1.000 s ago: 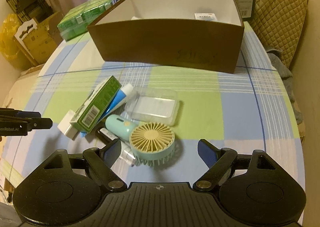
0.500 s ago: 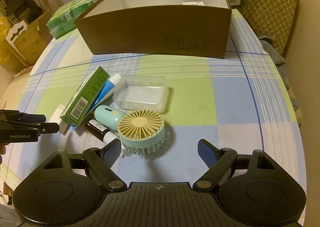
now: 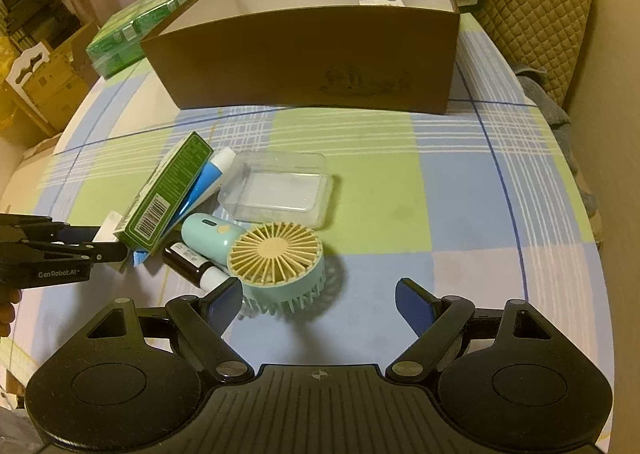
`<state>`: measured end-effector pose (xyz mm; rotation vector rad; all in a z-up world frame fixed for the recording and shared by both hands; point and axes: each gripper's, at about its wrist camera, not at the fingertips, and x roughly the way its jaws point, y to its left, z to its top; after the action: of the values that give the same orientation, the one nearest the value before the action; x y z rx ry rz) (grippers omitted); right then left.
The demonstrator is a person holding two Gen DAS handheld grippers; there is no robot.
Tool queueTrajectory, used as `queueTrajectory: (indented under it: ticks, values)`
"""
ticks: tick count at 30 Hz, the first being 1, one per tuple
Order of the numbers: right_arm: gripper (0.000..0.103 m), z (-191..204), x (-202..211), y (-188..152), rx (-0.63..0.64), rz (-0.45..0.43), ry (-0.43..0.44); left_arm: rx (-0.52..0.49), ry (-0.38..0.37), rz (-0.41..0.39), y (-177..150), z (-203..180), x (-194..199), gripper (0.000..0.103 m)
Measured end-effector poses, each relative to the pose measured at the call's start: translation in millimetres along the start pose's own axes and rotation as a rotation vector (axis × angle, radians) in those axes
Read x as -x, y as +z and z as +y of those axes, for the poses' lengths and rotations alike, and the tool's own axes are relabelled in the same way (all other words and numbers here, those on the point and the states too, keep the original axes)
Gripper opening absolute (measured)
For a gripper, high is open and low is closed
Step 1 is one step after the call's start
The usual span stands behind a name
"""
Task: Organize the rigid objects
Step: 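Move both grippers back over the loose items on the table, then grasp the white charger with the left gripper while the right grasps the mint-green fan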
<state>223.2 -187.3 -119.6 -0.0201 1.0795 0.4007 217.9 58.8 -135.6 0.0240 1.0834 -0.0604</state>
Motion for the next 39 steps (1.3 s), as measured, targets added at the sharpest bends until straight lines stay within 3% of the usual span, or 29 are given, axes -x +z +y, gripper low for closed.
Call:
queueTrajectory:
  ticks: [22, 23, 25, 28, 39]
  values:
    - [0.080, 18.3, -44.1, 12.6, 0.155, 0.021, 0.097, 0.165, 0.099, 0.012, -34.1, 48.1, 23.6, 0.037]
    - [0.080, 18.4, -46.1, 12.8, 0.163, 0.020, 0.098, 0.168, 0.100, 0.012, -35.1, 48.7, 24.2, 0.037]
    - [0.067, 19.4, -48.9, 13.1, 0.188, 0.009, 0.101, 0.171, 0.099, 0.013, -35.6, 49.4, 24.7, 0.037]
    - [0.061, 20.5, -53.1, 12.7, 0.210, 0.020, 0.102, 0.179, 0.099, 0.020, -34.4, 49.3, 23.4, 0.037]
    - [0.060, 30.5, -54.2, 3.7, 0.290, 0.022, 0.060, 0.165, 0.119, 0.033, -28.1, 46.4, 11.6, 0.041]
